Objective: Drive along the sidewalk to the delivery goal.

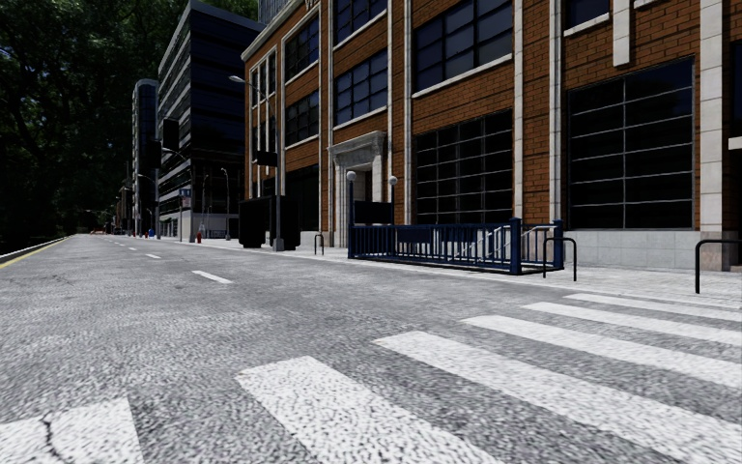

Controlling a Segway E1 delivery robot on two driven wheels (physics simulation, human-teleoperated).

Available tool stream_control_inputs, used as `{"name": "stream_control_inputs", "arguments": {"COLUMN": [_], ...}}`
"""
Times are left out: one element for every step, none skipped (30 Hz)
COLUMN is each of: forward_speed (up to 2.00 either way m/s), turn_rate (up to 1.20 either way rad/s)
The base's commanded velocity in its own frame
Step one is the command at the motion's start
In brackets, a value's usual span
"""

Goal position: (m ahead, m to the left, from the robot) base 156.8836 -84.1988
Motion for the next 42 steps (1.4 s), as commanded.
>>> {"name": "stream_control_inputs", "arguments": {"forward_speed": [0.00, 0.00, 0.00, 0.00, 0.00, 0.00, 0.00, 0.00, 0.00, 0.00, 0.00, 0.00, 0.00, 0.00, 0.00, 0.00, 0.00, 0.00, 0.00, 0.00, 0.00, 0.00, 0.00, 0.00, 0.00, 0.00, 0.00, 0.00, 0.00, 0.00, 0.00, 0.00, 0.00, 0.00, 0.00, 0.00, 0.00, 0.00, 0.00, 0.00, 0.00, 0.00], "turn_rate": [0.00, 0.00, 0.00, 0.00, 0.00, 0.00, 0.00, 0.00, 0.00, 0.00, 0.00, 0.00, 0.00, 0.00, 0.00, 0.00, 0.00, 0.00, 0.00, 0.00, 0.00, 0.00, 0.00, 0.00, 0.00, 0.00, 0.00, 0.00, 0.00, 0.00, -0.03, -0.50, -0.50, -1.20, -1.20, -1.20, -1.20, -1.20, -1.20, -1.20, -1.20, -1.20]}}
